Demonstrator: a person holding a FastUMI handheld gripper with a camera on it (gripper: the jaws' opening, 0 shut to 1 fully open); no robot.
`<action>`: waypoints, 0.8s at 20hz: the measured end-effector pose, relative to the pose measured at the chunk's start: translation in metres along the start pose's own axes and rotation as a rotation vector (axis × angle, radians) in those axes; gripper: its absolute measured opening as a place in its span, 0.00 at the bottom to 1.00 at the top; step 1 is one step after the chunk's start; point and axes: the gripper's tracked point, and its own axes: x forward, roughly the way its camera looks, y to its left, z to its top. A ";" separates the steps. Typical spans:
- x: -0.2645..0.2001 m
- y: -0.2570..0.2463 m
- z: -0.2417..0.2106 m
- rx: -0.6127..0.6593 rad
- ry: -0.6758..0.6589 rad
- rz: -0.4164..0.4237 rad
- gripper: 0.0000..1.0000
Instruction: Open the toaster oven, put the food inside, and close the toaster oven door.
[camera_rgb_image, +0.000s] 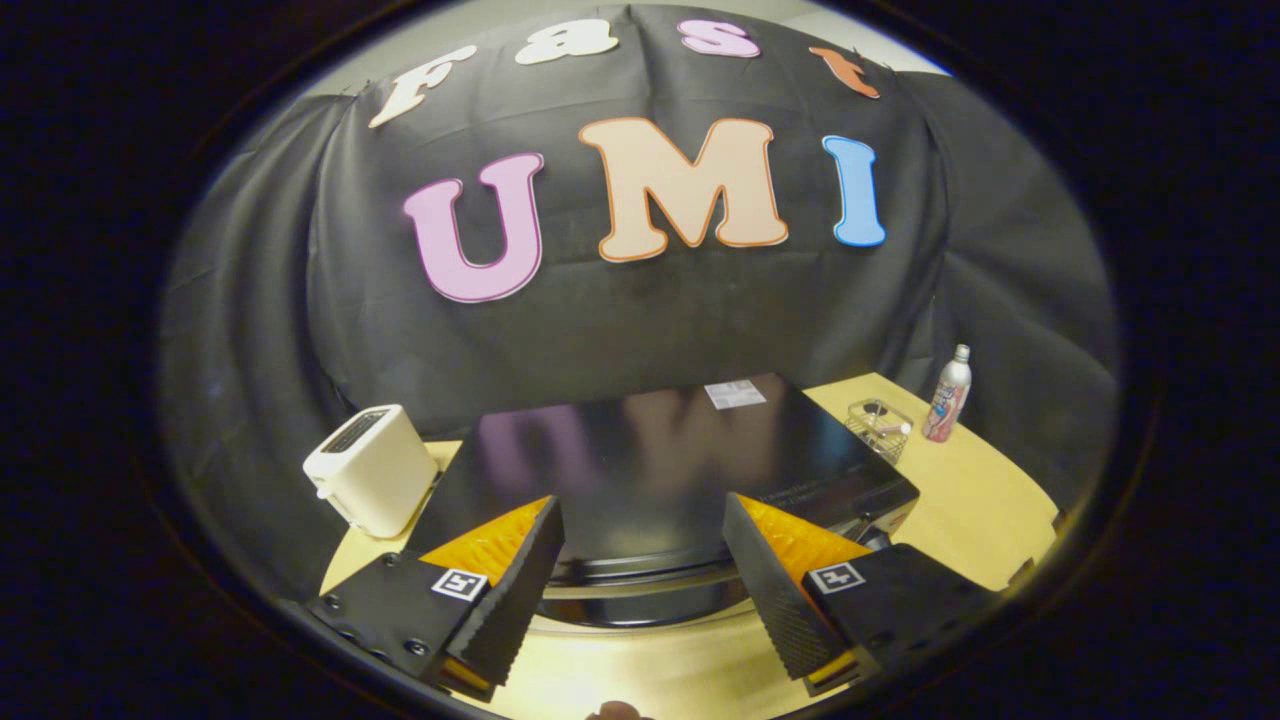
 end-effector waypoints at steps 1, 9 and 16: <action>0.000 0.000 -0.004 -0.005 0.007 -0.003 1.00; -0.010 -0.008 -0.011 -0.073 -0.028 0.000 1.00; -0.031 -0.020 -0.024 -0.052 -0.022 0.007 1.00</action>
